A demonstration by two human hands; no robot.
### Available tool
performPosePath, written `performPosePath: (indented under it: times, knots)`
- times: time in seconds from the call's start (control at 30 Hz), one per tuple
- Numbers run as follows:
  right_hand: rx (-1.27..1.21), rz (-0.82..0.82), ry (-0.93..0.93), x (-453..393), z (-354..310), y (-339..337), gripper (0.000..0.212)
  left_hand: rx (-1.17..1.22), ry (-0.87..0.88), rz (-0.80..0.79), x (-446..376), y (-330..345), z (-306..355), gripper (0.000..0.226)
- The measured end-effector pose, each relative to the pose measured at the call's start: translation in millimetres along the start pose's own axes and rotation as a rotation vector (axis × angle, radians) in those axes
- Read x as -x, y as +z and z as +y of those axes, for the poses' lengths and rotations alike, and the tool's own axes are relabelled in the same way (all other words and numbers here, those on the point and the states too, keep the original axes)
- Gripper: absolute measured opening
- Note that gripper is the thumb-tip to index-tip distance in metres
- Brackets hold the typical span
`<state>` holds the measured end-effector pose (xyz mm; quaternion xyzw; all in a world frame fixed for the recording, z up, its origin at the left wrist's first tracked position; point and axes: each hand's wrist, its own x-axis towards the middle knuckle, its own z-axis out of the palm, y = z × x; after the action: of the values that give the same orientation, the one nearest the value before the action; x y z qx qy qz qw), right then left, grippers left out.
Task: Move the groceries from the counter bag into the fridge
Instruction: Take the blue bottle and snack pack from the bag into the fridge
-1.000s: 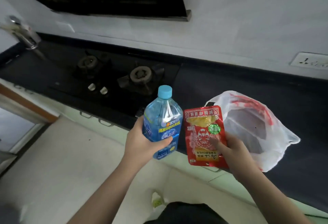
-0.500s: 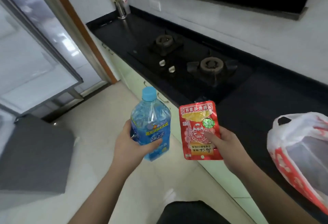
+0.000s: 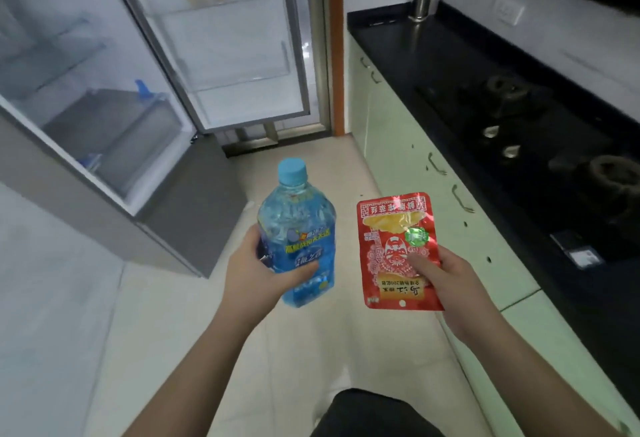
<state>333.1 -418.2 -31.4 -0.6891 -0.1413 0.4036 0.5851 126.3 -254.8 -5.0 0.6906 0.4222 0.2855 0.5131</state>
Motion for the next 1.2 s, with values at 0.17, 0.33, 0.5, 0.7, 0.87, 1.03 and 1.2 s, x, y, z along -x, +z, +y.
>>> performPosePath:
  times: [0.17, 0.33, 0.5, 0.7, 0.87, 1.03, 1.2]
  knots:
    - [-0.002, -0.125, 0.005, -10, -12, 71, 0.018, 0.003, -0.017, 0.096, 0, -66, -17, 0.065]
    - [0.025, -0.261, 0.015, -25, -20, 121, 0.018, -0.006, -0.013, 0.210, 4, -116, -24, 0.063]
    - [0.065, -0.336, 0.028, -53, -30, 156, 0.022, 0.029, -0.038, 0.309, -6, -144, -24, 0.065]
    - [0.087, -0.418, 0.022, -112, -53, 181, 0.018, 0.110, -0.086, 0.425, -47, -139, -22, 0.075]
    - [0.065, -0.494, 0.066, -171, -83, 188, 0.017, 0.087, -0.093, 0.489, -102, -126, -7, 0.073]
    - [0.032, -0.552, 0.117, -227, -116, 191, 0.023, 0.082, -0.055, 0.538, -157, -123, 21, 0.070]
    - [0.012, -0.608, 0.120, -266, -139, 215, 0.023, 0.133, -0.025, 0.576, -196, -129, 41, 0.071]
